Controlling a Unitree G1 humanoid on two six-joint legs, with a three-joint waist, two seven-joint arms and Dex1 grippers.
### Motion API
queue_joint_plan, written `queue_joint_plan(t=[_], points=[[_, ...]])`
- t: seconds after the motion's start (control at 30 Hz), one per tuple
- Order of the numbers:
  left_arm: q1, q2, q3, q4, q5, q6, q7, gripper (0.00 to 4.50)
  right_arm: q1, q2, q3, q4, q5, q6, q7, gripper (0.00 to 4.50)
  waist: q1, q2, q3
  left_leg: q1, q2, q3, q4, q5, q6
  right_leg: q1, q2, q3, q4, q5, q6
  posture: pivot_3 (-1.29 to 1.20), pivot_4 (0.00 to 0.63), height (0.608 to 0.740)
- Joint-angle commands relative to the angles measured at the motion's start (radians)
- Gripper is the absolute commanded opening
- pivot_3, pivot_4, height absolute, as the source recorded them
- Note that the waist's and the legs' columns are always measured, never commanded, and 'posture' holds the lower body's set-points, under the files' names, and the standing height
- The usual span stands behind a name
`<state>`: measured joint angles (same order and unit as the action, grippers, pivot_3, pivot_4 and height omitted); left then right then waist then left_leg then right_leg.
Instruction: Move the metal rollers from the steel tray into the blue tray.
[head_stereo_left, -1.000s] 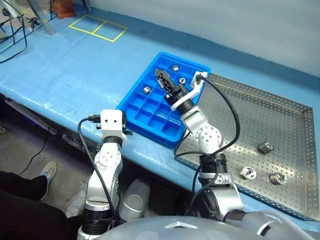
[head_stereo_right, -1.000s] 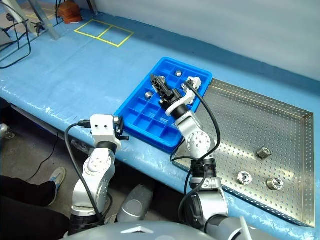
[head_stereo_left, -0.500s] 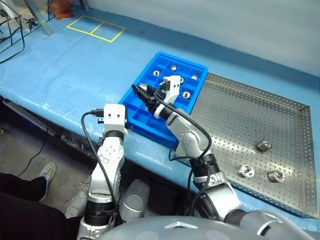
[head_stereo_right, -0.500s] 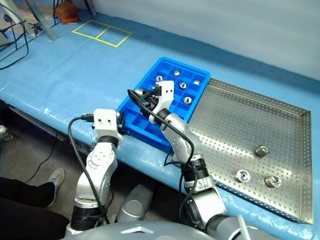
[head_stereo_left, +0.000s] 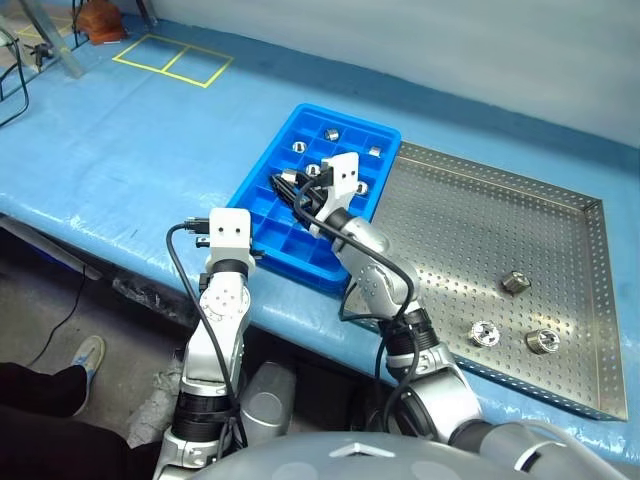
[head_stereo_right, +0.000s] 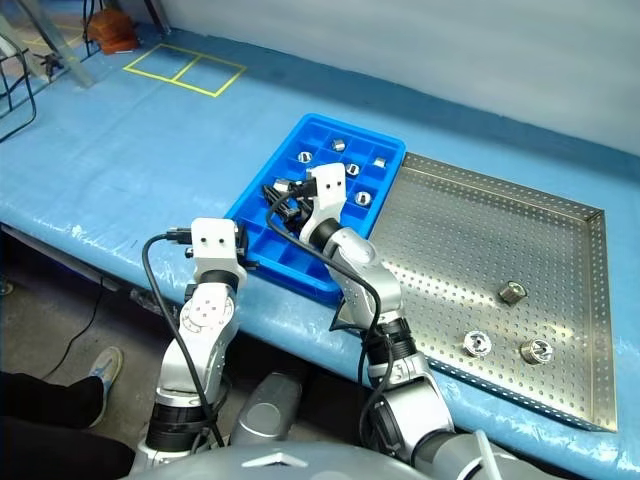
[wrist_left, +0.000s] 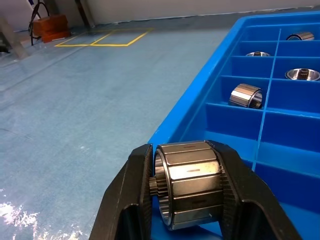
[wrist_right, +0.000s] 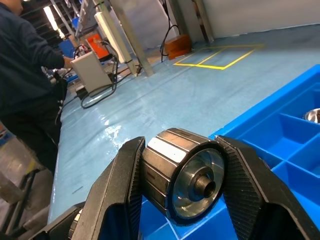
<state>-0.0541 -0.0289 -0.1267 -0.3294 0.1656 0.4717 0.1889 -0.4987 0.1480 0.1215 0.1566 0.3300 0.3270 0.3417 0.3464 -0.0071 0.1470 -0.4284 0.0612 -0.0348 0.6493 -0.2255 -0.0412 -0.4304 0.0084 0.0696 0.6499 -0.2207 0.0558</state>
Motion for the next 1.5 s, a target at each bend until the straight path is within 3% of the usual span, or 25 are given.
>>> queue_joint_plan(t=[0.03,0.1,0.13,0.3,0.63,0.97,1.5], points=[[-0.01,-0.016,0.002,0.001,0.016,-0.01,0.012,1.33,-0.011,0.006,0.011,-0.023,-0.018,-0.029,0.005,1.88,-0.004,0.0,0.0,0.0,0.0,0.0,0.0,0.0,0.0,0.0,0.0,0.0,0.0,0.0,0.0,0.39,0.15,0.74],[-0.012,-0.019,0.007,0.005,0.017,-0.009,0.014,1.33,-0.009,0.01,0.013,-0.024,-0.023,-0.03,0.008,1.88,-0.008,0.0,0.0,0.0,0.0,0.0,0.0,0.0,0.0,0.0,0.0,0.0,0.0,0.0,0.0,0.39,0.15,0.74],[-0.014,-0.021,0.011,0.009,0.017,-0.007,0.017,2.05,-0.007,0.01,0.017,-0.024,-0.029,-0.03,0.01,1.88,-0.011,0.0,0.0,0.0,0.0,0.0,0.0,0.0,0.0,0.0,0.0,0.0,0.0,0.0,0.0,0.39,0.15,0.74],[-0.014,-0.032,0.021,0.009,0.029,-0.006,0.043,3.64,-0.002,0.003,0.033,-0.016,-0.06,-0.014,0.006,1.88,-0.029,0.0,0.0,0.0,0.0,0.0,0.0,0.0,0.0,0.0,0.0,0.0,0.0,0.0,0.0,0.39,0.15,0.74],[0.023,-0.008,-0.042,-0.046,-0.011,-0.102,-0.047,3.64,-0.02,-0.007,0.04,0.021,-0.116,0.038,-0.036,1.88,-0.035,0.0,0.0,0.0,0.0,0.0,0.0,0.0,0.0,0.0,0.0,0.0,0.0,0.001,-0.002,0.38,0.15,0.74],[0.164,0.045,-0.011,-0.167,-0.022,-0.164,-0.102,3.64,-0.057,0.005,0.028,0.061,-0.125,0.037,-0.045,1.88,-0.058,0.0,0.0,0.001,0.0,0.0,0.0,0.0,0.0,0.0,0.0,0.001,0.0,0.0,-0.002,0.4,0.15,0.74],[0.247,0.014,0.006,-0.205,0.026,-0.239,-0.051,3.64,-0.133,-0.002,0.063,0.18,-0.219,-0.019,-0.055,1.88,-0.037,0.0,0.0,0.001,0.0,0.0,0.0,0.0,0.0,0.0,0.0,0.001,0.0,-0.001,-0.001,0.47,0.15,0.74]])
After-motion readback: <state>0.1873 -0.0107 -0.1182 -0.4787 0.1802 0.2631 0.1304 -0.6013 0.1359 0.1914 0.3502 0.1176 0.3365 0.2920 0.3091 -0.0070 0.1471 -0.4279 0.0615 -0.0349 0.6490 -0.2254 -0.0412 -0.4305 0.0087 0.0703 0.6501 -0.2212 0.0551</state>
